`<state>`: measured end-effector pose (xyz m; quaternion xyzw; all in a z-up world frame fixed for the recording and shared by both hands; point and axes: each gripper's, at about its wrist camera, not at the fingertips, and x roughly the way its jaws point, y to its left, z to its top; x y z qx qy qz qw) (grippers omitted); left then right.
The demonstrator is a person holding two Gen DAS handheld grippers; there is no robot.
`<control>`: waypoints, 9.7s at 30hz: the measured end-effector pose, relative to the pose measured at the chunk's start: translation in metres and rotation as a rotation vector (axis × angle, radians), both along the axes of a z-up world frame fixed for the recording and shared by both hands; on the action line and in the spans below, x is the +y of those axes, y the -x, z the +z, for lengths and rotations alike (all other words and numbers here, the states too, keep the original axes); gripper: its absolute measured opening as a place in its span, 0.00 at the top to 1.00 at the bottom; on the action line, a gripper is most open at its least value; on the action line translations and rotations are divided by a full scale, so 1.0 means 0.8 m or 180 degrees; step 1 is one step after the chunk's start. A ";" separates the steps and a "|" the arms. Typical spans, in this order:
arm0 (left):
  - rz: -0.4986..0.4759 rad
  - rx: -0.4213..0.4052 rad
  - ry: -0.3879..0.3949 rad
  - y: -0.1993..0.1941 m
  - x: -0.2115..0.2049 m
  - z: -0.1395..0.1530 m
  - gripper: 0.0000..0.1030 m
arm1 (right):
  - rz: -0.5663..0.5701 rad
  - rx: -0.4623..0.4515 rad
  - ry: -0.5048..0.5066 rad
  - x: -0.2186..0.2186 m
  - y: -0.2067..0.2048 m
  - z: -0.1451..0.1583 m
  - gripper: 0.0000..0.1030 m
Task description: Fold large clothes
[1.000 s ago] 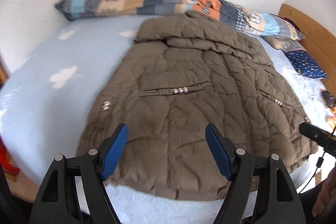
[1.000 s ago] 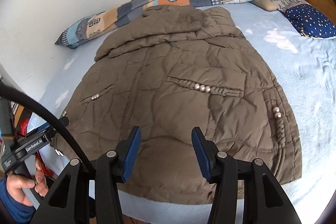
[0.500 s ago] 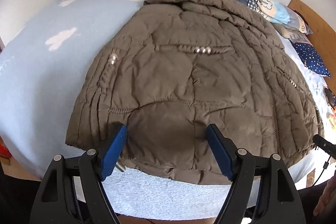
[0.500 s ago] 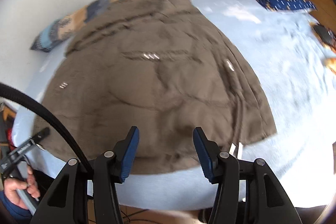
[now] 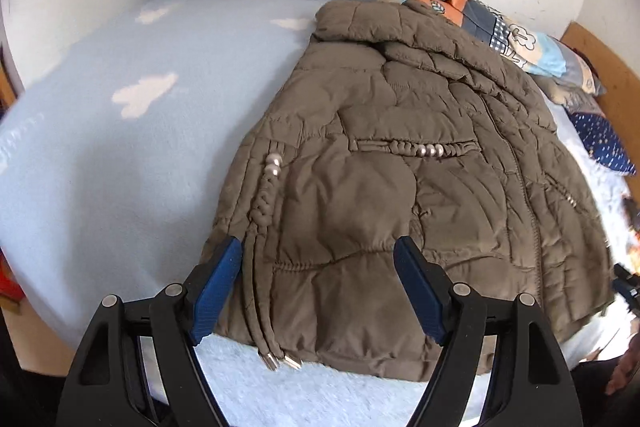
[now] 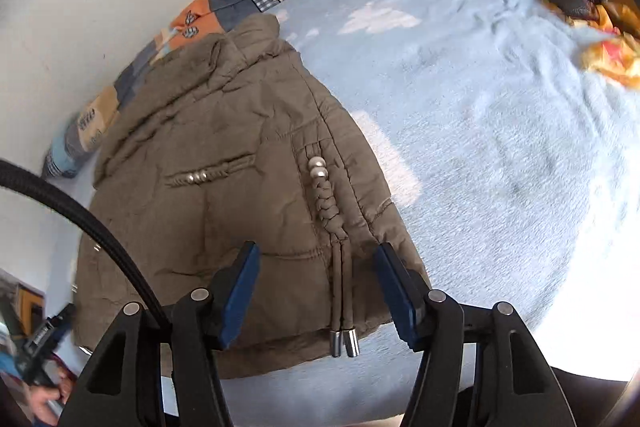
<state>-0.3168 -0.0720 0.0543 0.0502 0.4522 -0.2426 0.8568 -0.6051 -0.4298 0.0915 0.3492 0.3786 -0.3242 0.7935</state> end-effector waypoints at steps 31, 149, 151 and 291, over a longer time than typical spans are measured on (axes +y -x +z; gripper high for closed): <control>0.0357 0.1151 0.1064 -0.084 0.103 -0.046 0.22 | -0.0317 -0.0281 -0.0555 -0.015 0.018 -0.044 0.33; -0.0174 -0.0982 -0.0411 0.033 -0.012 -0.018 0.82 | 0.0073 -0.0605 0.0068 0.016 -0.017 -0.010 0.87; -0.0174 -0.0979 -0.0408 0.032 -0.012 -0.018 0.82 | 0.0079 -0.0616 0.0088 0.017 -0.016 -0.008 0.87; -0.0050 -0.1111 -0.0675 0.051 -0.021 -0.006 0.82 | 0.0665 0.0013 0.1330 0.095 -0.045 0.045 0.88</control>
